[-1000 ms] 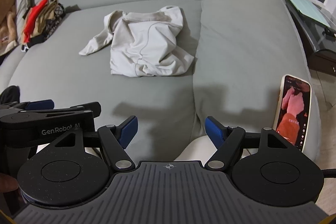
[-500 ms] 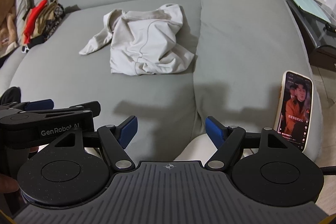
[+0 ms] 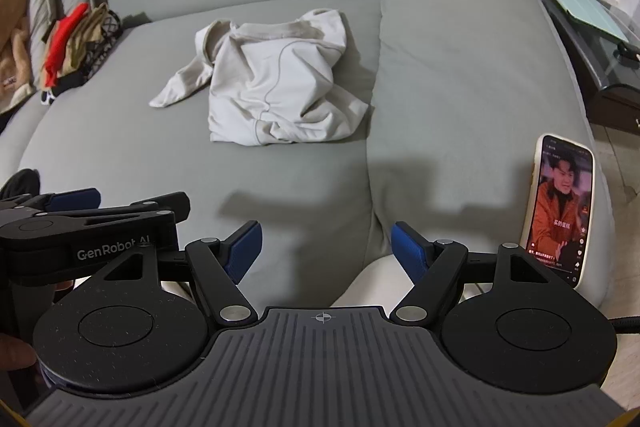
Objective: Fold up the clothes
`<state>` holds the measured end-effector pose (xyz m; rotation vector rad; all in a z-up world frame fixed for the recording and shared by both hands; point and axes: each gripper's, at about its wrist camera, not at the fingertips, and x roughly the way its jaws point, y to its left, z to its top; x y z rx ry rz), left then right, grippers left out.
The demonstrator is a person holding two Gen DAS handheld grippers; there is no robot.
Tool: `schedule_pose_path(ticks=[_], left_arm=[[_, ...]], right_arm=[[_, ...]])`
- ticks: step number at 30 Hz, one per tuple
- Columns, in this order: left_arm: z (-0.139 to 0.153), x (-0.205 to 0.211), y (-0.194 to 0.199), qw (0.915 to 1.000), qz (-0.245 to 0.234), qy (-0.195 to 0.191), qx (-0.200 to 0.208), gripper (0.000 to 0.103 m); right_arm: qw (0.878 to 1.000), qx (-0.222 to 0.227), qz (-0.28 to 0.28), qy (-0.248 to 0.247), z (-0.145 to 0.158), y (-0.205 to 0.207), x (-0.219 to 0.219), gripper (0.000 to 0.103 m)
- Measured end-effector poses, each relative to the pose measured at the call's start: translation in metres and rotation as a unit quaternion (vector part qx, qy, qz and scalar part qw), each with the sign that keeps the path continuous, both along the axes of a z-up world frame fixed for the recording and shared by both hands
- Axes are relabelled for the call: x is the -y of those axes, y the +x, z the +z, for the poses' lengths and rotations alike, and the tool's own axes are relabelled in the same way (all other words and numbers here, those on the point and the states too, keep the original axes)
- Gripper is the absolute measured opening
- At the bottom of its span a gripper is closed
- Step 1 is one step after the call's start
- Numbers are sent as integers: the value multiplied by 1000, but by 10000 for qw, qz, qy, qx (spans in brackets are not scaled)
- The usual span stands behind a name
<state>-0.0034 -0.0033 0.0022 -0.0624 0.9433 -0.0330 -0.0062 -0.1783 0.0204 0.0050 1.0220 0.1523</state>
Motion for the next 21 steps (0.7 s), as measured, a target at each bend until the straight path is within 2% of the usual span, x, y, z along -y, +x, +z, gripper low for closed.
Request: schedule_pose_path(ticks=[21], left_arm=[[2, 2, 0, 10000, 6, 78, 28, 93]], right_arm=[[10000, -28, -28, 11, 0, 2, 2, 77]])
